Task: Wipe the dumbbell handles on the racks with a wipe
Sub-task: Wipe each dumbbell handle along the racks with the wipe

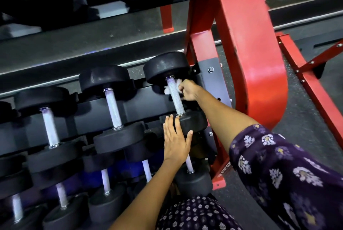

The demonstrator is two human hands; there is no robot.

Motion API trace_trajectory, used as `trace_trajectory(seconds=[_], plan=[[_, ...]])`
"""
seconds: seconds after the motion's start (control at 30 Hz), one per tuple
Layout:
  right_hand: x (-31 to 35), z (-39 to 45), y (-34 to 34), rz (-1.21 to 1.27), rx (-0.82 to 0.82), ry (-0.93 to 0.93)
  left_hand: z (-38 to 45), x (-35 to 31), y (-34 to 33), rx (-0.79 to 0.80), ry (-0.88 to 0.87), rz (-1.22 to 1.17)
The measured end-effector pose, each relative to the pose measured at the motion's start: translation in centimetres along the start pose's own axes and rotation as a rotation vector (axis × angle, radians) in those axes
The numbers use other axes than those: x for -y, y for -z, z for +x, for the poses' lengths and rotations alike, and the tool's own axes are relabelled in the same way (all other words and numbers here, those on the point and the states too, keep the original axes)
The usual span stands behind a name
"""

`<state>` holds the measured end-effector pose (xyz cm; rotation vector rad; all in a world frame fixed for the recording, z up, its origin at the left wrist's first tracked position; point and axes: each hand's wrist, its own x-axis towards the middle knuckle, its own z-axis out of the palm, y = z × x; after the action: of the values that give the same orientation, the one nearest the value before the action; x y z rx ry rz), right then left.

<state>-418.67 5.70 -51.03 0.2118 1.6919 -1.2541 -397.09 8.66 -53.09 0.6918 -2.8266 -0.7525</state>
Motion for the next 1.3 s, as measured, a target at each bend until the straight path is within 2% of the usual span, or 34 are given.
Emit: trace_trajectory(seconds=[0.07, 0.1, 0.13, 0.23, 0.3, 0.43, 0.47, 0.53, 0.6, 0.8, 0.87, 1.1, 1.3], plan=[[-1.1, -0.7, 0.6, -0.196, 0.075, -0.067, 0.0, 0.0, 0.0, -0.006, -0.010, 0.015], [-1.3, -0.6, 0.8, -0.217, 0.119, -0.082, 0.0, -0.1, 0.1, -0.011, -0.013, 0.019], [-1.1, -0.3, 0.9, -0.148, 0.141, -0.078, 0.0, -0.2, 0.1, -0.015, -0.013, 0.020], [0.2, 1.0, 0.4, 0.280, 0.134, -0.063, 0.1, -0.2, 0.1, -0.014, -0.023, 0.041], [0.0, 1.3, -0.1, 0.335, 0.137, -0.029, 0.2, -0.1, 0.0, -0.022, -0.029, 0.061], [-2.8, 0.2, 0.1, 0.183, 0.222, -0.036, 0.1, 0.0, 0.2, -0.015, -0.020, 0.079], [-2.7, -0.3, 0.2, 0.242, 0.239, -0.024, 0.1, -0.1, 0.3, -0.016, -0.023, 0.083], [-1.3, -0.2, 0.4, 0.472, 0.193, 0.021, 0.2, -0.1, 0.3, -0.007, -0.024, 0.084], [0.1, 0.2, 0.5, 0.585, 0.124, 0.098, 0.2, 0.1, 0.2, -0.009, -0.022, 0.075], [-1.2, -1.0, 0.8, 0.534, 0.107, 0.188, 0.1, -0.1, 0.3, 0.001, -0.010, 0.067], [-0.5, -0.6, 0.0, 0.555, 0.042, 0.211, 0.3, -0.2, 0.2, 0.001, -0.010, 0.061], [0.6, -0.7, 0.5, 0.415, 0.065, 0.142, 0.2, -0.1, 0.0, 0.000, 0.004, 0.053], [1.5, -0.1, -0.3, 0.511, 0.040, 0.101, 0.4, 0.1, 0.1, 0.019, -0.002, 0.084]])
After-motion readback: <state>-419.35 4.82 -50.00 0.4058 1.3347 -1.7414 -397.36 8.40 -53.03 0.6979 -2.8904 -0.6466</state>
